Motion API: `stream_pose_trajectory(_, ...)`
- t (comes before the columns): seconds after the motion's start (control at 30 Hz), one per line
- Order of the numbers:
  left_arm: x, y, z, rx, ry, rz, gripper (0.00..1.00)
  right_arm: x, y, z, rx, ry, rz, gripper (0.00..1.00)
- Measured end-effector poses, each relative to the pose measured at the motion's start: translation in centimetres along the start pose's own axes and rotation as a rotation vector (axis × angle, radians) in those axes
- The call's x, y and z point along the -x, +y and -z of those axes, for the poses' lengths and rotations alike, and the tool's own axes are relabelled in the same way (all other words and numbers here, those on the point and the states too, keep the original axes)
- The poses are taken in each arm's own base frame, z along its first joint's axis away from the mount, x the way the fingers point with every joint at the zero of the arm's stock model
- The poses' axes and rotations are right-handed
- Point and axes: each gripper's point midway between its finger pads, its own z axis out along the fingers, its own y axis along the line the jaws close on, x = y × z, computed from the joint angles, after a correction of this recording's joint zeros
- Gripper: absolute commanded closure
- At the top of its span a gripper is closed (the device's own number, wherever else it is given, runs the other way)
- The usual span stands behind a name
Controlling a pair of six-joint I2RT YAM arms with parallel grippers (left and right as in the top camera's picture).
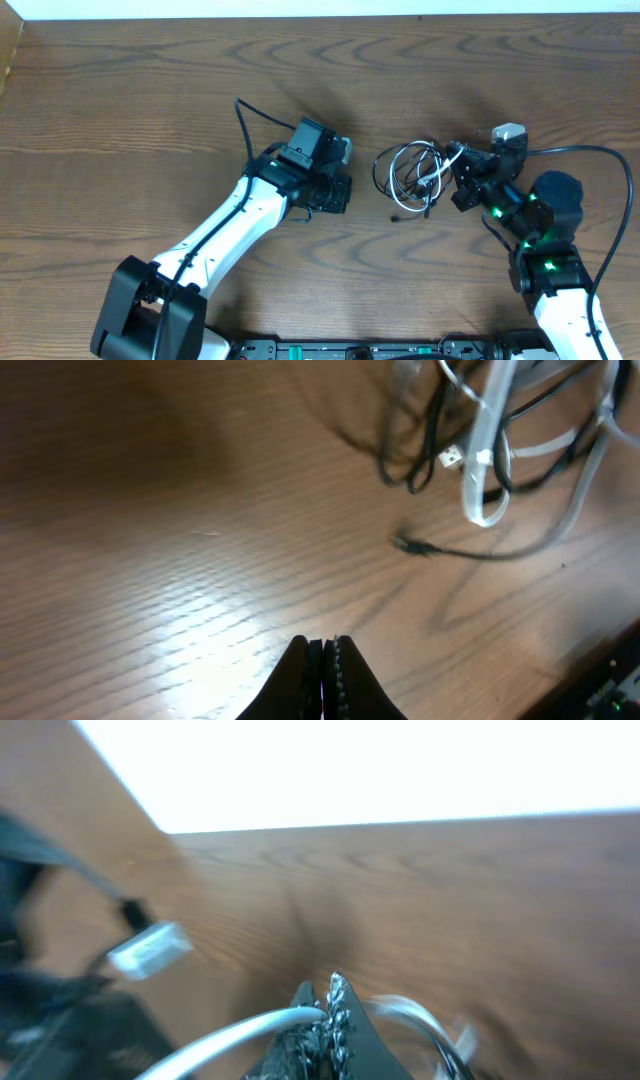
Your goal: Untangle cables
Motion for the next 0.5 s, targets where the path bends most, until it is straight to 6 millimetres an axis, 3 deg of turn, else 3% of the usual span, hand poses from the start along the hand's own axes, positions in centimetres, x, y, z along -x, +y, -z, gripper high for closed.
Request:
stream_pose_trajectory(0.07, 0.5, 0.7, 0.4, -0.009, -0.014, 0.025, 0.66, 0.7, 1.5, 0.3, 0.07, -0.021, 0.026, 0.99)
stream_pose_trajectory(0.13, 1.3, 0.4, 0.7, -0.063, -0.033, 0.036, 0.47, 0.3, 2.0, 0.4, 0.103, -0.001, 0.02, 0.99)
stream_pose_trajectory(0.17, 1.6, 0.2, 0.9, -0.088, -0.041, 0.032, 0.43, -0.1, 2.1, 0.4, 0.107, 0.015, 0.012, 0.99)
stream_pose_trajectory(0.4, 3.3, -3.3, 1.5, -0.264, -0.097, -0.039, 0.41, -1.7, 2.4, 0.5, 0.136, 0.082, -0.026, 0.98)
stream_pose_trajectory(0.5, 3.3, -4.8, 1.4, -0.296, -0.106, -0.093, 0.41, -2.1, 2.5, 0.5, 0.144, 0.098, -0.034, 0.87)
